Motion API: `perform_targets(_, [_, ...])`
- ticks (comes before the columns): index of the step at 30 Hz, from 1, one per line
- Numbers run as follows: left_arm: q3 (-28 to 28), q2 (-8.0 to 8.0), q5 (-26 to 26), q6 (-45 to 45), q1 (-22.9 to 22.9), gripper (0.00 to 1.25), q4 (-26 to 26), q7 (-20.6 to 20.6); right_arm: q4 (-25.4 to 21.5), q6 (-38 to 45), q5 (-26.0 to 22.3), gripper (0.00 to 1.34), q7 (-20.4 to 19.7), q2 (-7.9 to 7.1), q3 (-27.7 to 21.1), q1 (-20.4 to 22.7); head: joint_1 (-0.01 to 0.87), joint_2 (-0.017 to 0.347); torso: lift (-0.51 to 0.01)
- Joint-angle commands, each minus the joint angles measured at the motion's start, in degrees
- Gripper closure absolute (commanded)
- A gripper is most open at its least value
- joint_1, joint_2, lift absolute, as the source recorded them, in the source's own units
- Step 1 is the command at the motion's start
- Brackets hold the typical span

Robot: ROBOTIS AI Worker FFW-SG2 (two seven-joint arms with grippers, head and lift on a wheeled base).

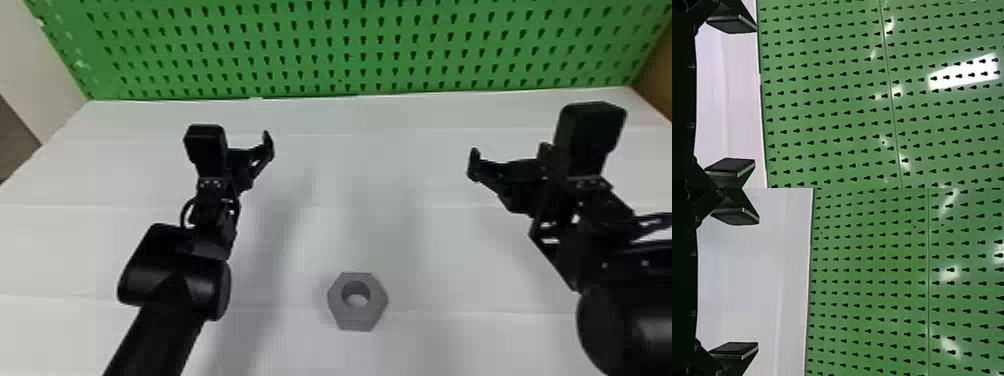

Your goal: Pick up the hex nut

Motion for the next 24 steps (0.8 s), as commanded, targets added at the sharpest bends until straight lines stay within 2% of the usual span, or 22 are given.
perform_targets(1, [0.15, 0.0, 0.0, 0.0, 0.0, 0.09, 0.0, -0.01, -2.57, 7.38, -0.17, 0.17, 0.44, -0.58, 0.72, -1.74, 0.785, 0.149, -0.09])
perform_targets(7, [0.5, 0.0, -0.35, 0.0, -0.18, 0.09, 0.0, -0.01, -5.65, 16.61, 1.76, 0.17, 1.58, -1.72, 3.27, -4.55, 0.785, 0.149, -0.09])
perform_targets(16, [0.5, 0.0, -0.79, 0.0, -0.44, 0.09, 0.0, -0.01, -6.09, 28.04, 5.19, 0.17, 4.57, -1.54, 7.4, -8.24, 0.785, 0.149, -0.09])
perform_targets(24, [0.68, 0.0, -1.4, 0.0, -0.7, 0.09, 0.0, 0.08, -6.0, 33.84, 2.11, 0.17, 4.66, -1.9, 10.48, -10.09, 0.785, 0.149, -0.09])
